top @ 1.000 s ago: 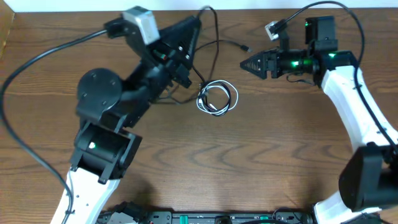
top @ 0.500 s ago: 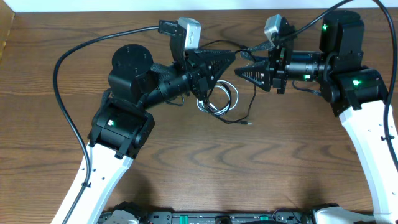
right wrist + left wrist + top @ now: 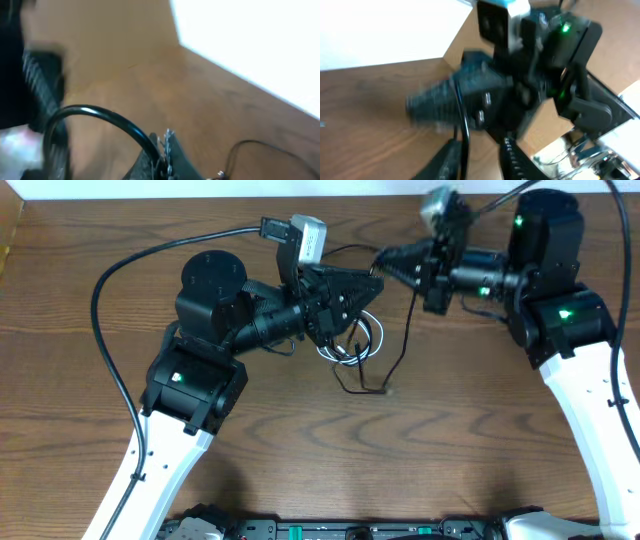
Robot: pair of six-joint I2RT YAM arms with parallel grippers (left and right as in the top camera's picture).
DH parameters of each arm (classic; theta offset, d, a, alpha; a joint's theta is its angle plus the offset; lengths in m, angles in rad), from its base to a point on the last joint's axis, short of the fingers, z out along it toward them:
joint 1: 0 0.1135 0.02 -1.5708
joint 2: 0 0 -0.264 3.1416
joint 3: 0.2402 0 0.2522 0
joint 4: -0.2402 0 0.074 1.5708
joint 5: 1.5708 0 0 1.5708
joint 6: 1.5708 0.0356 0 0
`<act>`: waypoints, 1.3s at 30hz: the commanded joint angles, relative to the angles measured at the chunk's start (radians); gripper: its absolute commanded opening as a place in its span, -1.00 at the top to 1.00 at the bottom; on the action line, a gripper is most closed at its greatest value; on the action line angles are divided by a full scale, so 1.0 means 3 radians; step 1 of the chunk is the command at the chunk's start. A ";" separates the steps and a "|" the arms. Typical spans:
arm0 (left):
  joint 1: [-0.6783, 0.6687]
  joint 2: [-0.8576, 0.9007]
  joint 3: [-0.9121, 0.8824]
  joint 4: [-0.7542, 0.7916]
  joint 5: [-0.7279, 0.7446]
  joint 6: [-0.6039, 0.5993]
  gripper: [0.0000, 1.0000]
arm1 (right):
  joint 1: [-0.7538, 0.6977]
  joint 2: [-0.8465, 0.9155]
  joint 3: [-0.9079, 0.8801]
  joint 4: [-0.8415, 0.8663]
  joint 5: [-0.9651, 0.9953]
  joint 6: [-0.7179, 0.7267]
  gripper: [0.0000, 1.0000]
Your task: Untangle cables
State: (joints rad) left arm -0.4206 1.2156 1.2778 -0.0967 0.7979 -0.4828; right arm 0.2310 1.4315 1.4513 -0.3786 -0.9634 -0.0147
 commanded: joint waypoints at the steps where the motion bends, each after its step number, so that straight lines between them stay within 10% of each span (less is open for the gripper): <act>1: 0.0003 -0.0031 0.0062 -0.0001 0.0001 -0.0015 0.24 | -0.0285 -0.0051 0.0081 0.0403 0.0628 0.1122 0.98; 7: 0.0003 -0.0023 0.0060 -0.0019 -0.0019 0.0017 0.12 | -0.0935 -0.0058 0.0282 0.0853 0.0898 0.1906 0.98; 19: 0.0003 -0.0014 0.0052 -0.0287 -0.0221 0.0323 0.11 | -0.1877 0.0305 0.0482 0.0319 0.2427 0.1443 0.97; 30: 0.0003 0.0090 0.0052 -0.0285 -0.0221 0.0323 0.11 | -0.2410 0.2214 0.3446 -0.1146 0.2358 0.1110 0.97; 39: 0.0003 0.0195 0.0052 -0.0277 -0.0258 0.0323 0.11 | -0.2365 0.2600 0.3885 -0.1087 0.3016 0.1179 0.98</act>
State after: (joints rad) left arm -0.4206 1.2644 1.2778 -0.1829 0.7277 -0.3954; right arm -0.4881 2.1777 2.6030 -0.6811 -0.1555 0.3557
